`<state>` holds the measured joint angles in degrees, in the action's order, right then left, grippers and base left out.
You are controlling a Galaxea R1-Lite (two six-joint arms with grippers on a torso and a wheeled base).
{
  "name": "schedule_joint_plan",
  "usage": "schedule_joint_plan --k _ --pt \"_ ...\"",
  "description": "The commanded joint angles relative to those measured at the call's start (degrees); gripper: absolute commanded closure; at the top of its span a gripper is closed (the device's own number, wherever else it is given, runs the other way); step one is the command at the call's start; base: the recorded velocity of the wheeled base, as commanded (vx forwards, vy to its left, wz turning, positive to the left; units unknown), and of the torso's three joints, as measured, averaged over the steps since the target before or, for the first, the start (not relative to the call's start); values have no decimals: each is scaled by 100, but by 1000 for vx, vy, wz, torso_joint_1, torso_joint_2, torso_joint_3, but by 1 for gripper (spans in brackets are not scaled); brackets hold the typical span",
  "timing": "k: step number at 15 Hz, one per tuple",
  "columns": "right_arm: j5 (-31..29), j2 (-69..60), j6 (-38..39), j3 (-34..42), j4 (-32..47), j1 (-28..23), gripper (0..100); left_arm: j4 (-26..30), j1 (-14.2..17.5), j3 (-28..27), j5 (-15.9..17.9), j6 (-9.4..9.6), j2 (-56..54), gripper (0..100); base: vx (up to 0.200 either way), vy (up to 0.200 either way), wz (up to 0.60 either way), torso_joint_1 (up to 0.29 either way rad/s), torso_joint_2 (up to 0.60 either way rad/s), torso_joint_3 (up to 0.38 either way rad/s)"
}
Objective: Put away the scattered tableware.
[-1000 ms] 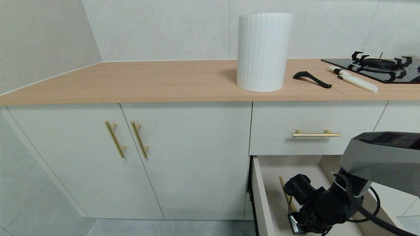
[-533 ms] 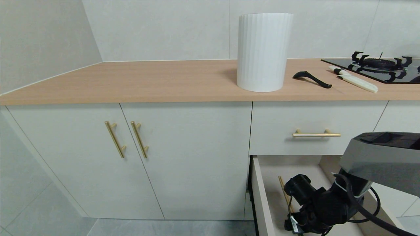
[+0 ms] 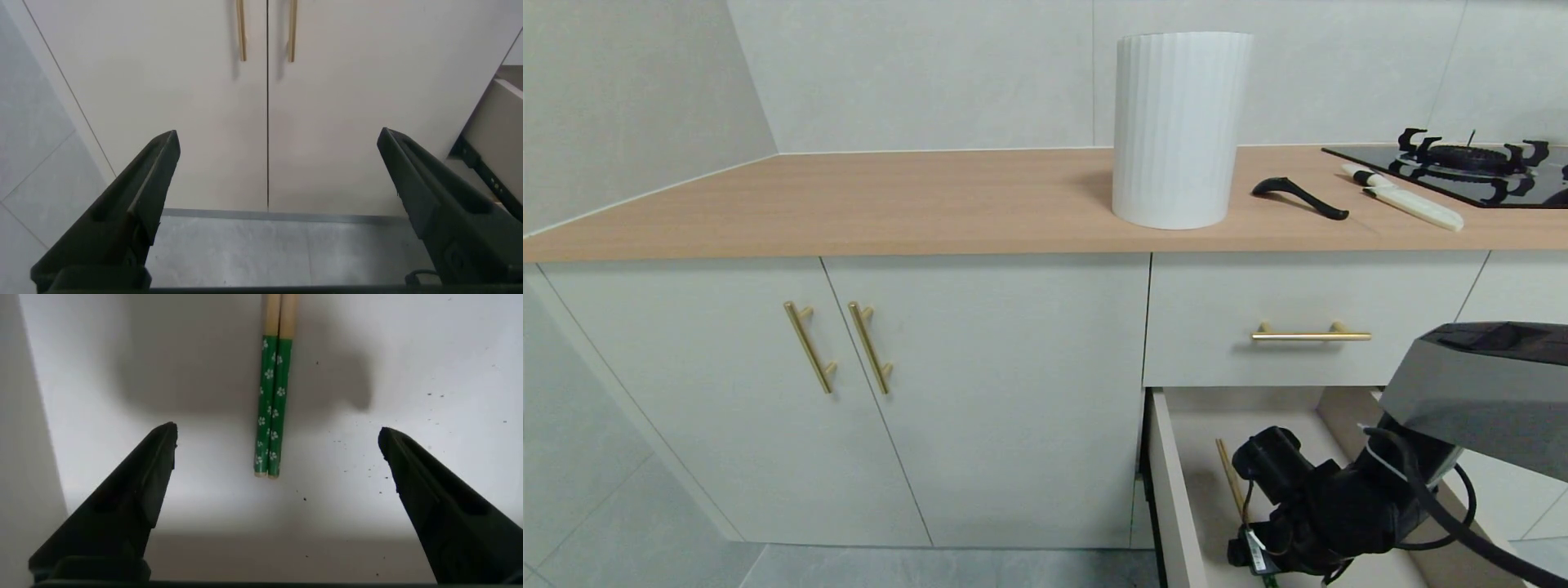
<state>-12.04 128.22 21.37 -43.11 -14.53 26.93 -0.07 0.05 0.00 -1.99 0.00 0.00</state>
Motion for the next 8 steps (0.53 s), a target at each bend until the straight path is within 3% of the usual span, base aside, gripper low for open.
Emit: schedule_joint_plan --k 1,8 --pt "35 -1221 8 118 12 -135 0 -1 4 0 -3 0 9 0 0 0 0 0 0 0" --pt "9 -3330 -230 426 -15 -74 0 -1 -5 0 -3 0 9 0 0 0 0 0 0 0"
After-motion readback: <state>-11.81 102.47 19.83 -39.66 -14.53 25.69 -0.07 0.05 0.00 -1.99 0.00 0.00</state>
